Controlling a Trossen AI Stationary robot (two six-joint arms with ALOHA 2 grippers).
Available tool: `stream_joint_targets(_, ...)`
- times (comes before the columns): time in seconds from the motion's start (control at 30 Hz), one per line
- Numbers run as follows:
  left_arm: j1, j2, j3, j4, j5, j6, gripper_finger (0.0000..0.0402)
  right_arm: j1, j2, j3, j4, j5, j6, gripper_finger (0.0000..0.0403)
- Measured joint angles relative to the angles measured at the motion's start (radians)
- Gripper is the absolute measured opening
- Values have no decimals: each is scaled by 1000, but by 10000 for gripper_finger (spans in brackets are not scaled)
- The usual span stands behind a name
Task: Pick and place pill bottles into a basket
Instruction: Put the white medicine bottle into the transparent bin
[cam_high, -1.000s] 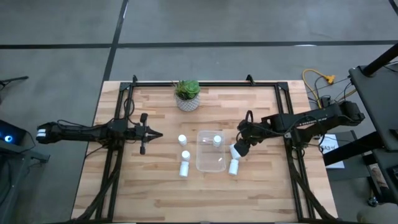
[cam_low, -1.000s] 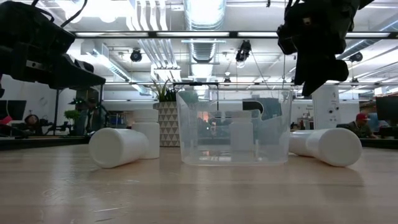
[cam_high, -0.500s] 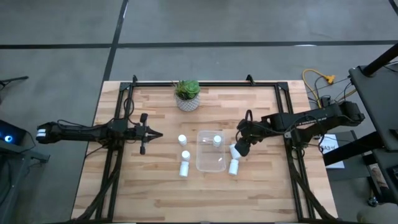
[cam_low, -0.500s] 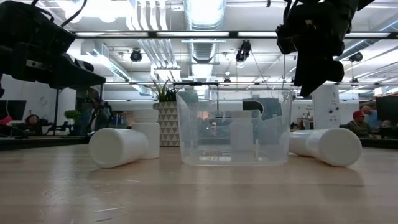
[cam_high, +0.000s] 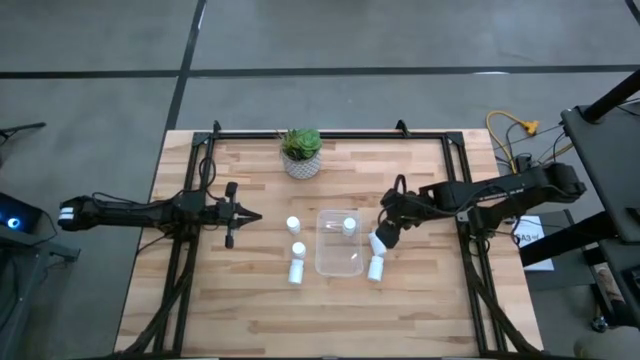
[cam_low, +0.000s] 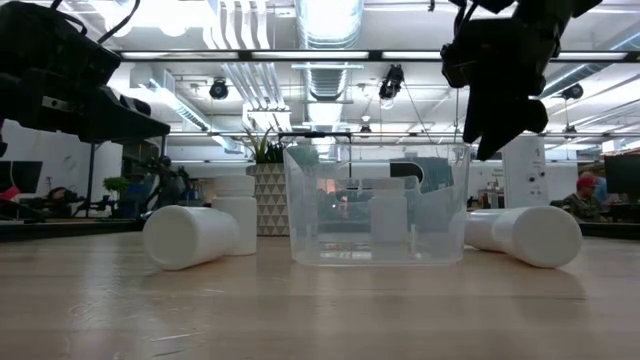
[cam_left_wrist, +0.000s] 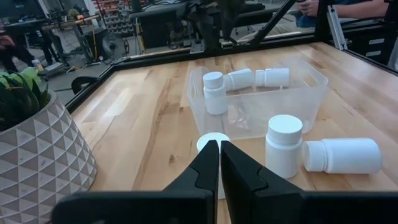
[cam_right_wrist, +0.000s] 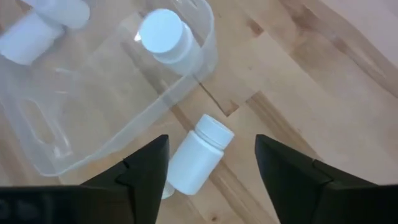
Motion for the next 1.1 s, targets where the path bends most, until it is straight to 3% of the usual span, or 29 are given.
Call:
stream_joint_targets(0.23,0,0,0,0,0,0,0,0,37,0,-2,21,6,301)
stream_joint_targets(0.4,0,0,0,0,0,0,0,1,43,-1,2,-38,76,322)
stream_joint_targets(0.83,0,0,0,0,0,0,0,-10,98,0,-5,-208,192,324)
stream_joint_targets(1.1,0,0,0,0,0,0,0,-43,153,-1,-10,-229,185,310)
